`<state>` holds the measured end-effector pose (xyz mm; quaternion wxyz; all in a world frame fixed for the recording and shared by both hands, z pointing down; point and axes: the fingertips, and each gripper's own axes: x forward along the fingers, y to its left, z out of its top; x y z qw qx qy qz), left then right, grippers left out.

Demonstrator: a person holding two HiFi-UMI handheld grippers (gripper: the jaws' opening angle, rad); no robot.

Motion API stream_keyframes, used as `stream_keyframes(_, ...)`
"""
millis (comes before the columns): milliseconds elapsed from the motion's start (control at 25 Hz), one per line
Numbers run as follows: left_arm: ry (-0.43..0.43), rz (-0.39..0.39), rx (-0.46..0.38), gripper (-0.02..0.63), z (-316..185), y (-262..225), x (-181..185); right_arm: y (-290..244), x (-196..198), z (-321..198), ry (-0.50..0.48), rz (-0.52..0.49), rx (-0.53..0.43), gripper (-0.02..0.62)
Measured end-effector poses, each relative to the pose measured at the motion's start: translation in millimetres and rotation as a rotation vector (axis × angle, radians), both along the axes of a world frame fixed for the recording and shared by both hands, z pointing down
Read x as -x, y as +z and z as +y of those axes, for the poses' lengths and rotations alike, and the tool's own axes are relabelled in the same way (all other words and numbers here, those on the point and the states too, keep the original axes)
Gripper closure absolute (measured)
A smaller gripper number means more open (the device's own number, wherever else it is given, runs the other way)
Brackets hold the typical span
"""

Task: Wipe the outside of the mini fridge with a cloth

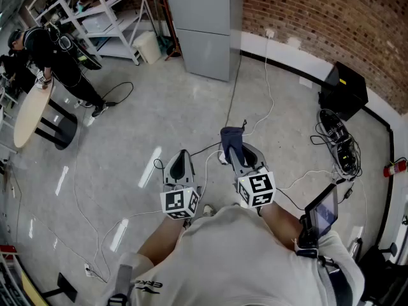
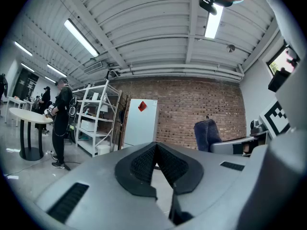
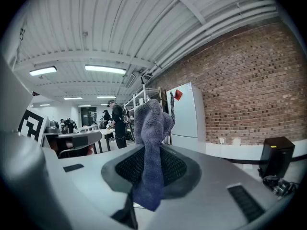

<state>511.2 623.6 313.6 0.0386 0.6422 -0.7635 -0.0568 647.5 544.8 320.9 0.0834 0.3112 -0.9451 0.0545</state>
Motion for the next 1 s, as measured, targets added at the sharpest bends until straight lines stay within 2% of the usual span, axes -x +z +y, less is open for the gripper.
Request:
stream_keyframes(560, -0.055, 0.002, 0.017, 0.603, -0.1, -1.2, -7.0, -4.4, -11.9, -8.9, -0.043, -0.034, 0.020, 0.509)
stream_keyframes(1000, -0.198, 0.006, 0.028, 0.603, 11.2, 14.7, -8.1, 13.0, -4.4, -22.4, -0.160, -0.038, 0.032, 0.509)
